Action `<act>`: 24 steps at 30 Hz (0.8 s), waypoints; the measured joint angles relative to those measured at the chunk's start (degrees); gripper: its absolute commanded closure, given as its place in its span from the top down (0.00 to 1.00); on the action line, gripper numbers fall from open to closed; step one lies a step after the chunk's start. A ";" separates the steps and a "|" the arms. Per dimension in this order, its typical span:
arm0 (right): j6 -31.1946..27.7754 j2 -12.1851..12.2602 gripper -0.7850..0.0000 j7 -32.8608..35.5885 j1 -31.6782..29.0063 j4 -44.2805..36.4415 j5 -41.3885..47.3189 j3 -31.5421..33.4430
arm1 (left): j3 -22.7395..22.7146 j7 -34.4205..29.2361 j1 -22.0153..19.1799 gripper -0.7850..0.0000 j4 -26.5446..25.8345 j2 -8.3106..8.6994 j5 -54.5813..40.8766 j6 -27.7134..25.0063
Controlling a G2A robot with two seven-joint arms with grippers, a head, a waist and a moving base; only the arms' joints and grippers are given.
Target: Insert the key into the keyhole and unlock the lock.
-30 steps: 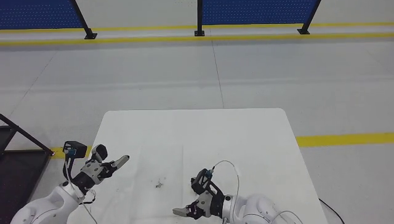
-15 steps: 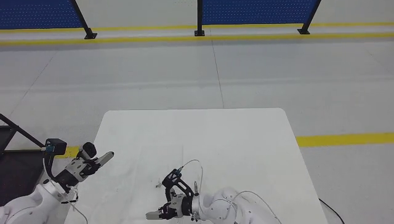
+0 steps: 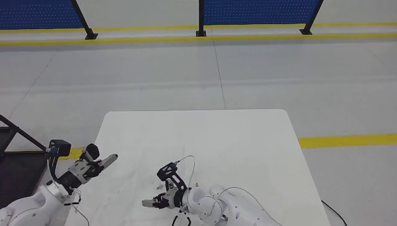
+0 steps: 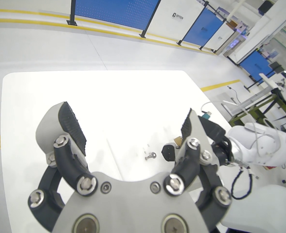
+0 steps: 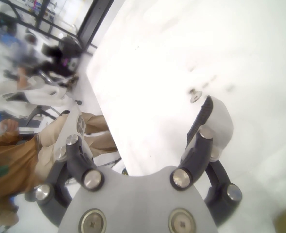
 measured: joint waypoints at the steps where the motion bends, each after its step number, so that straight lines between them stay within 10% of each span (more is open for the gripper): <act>1: -0.06 0.51 1.00 -0.86 -0.90 -1.13 -0.89 0.83 | 0.44 -0.24 0.06 1.00 -0.35 0.03 1.43 -0.22; 12: -5.41 7.53 1.00 -7.17 -14.80 -14.44 -7.43 15.38 | 7.62 -8.22 2.47 1.00 -10.45 0.31 16.73 3.78; 24: -18.31 12.39 1.00 -16.90 -29.24 -19.07 -5.52 32.55 | 25.87 -18.78 2.72 1.00 -19.32 -0.04 39.87 18.26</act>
